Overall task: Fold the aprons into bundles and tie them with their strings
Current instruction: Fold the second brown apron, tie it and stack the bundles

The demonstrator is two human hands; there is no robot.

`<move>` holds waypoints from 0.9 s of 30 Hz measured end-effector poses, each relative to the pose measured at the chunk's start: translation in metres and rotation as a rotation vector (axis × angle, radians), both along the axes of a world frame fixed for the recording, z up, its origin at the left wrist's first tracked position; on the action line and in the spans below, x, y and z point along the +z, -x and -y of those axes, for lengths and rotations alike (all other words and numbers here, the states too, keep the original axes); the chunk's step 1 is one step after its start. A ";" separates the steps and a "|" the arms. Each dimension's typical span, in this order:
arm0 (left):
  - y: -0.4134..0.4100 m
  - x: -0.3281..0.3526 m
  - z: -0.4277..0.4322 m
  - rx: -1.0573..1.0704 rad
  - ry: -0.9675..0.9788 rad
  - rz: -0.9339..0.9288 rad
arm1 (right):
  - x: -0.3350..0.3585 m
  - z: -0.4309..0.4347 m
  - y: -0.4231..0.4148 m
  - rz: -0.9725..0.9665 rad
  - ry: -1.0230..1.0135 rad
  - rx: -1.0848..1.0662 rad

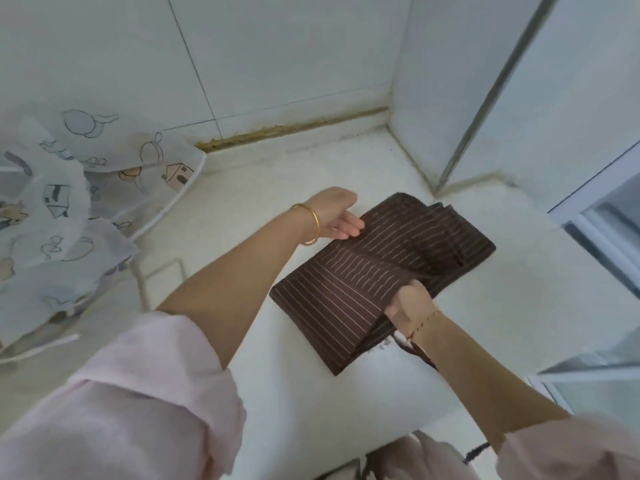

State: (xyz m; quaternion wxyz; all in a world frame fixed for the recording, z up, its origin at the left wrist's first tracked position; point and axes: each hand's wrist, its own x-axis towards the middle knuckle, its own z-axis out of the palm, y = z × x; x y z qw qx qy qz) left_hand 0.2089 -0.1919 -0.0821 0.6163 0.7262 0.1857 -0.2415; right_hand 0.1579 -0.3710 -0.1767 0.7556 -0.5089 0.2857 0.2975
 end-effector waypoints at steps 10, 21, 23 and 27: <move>0.039 -0.053 -0.036 -0.256 -0.485 -0.334 | 0.034 0.021 -0.014 0.105 0.228 -0.180; 0.107 -0.063 -0.061 -0.433 0.060 -0.783 | 0.026 -0.035 -0.022 0.536 0.615 0.886; 0.110 -0.068 -0.073 -0.179 0.030 -0.679 | 0.026 -0.044 -0.024 0.541 0.582 0.987; 0.095 -0.074 -0.087 0.236 -0.043 -0.344 | 0.027 -0.044 -0.032 0.520 0.623 1.053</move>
